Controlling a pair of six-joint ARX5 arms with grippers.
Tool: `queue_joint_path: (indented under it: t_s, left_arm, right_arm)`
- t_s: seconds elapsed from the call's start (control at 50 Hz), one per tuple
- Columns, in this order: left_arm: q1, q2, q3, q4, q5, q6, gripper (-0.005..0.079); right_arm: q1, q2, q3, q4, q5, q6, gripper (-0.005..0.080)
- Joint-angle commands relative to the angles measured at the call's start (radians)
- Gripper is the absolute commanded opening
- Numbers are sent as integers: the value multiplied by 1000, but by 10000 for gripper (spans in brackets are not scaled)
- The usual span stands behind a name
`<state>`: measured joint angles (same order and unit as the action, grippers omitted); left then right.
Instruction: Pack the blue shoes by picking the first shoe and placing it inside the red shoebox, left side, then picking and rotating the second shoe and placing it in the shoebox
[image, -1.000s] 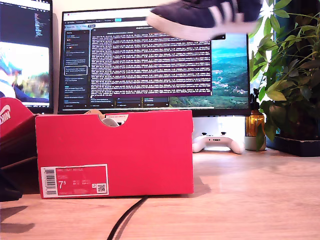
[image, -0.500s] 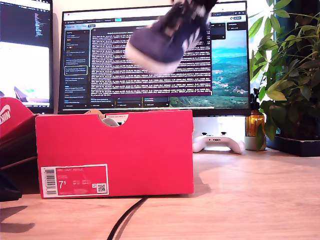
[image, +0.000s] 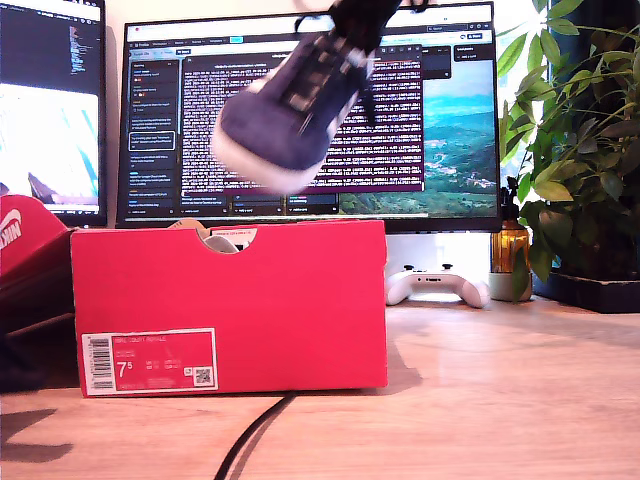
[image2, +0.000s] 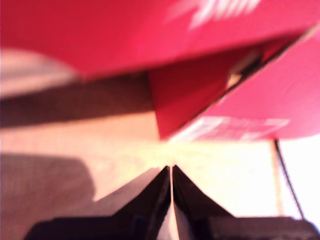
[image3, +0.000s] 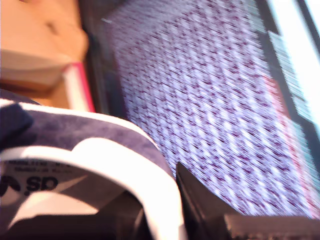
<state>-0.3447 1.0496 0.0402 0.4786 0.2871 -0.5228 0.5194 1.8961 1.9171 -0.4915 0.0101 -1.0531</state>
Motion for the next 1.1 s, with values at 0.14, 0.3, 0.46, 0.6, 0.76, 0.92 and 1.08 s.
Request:
queue_joint_path:
  t_s: [0.14,0.3,0.46,0.6,0.76,0.92,1.08]
  left_arm:
    - [-2,4,-18,135,0,7,-21]
    - [-3,4,-17,208,1,7,-21]
    - [-3,4,-16,241,2,7,-21]
    - [-2,4,-16,264,4,7,-21]
    - [-2,4,-16,265,4,7,-21]
    - [-3,4,-15,296,5,7,-21]
    - [-3,4,-15,316,11,7,-21]
  right_arm:
    - [-3,45,33,16,-5,5,-11]
    - [-12,74,33,13,-6,-10,-11]
    - [-30,100,33,0,-52,-22,-11]
    - [-36,111,33,-18,-70,-23,-11]
    - [-36,123,33,-50,-104,-24,-11]
    - [-35,147,33,-92,-114,-25,-11]
    - [-29,198,33,-130,-112,-29,-11]
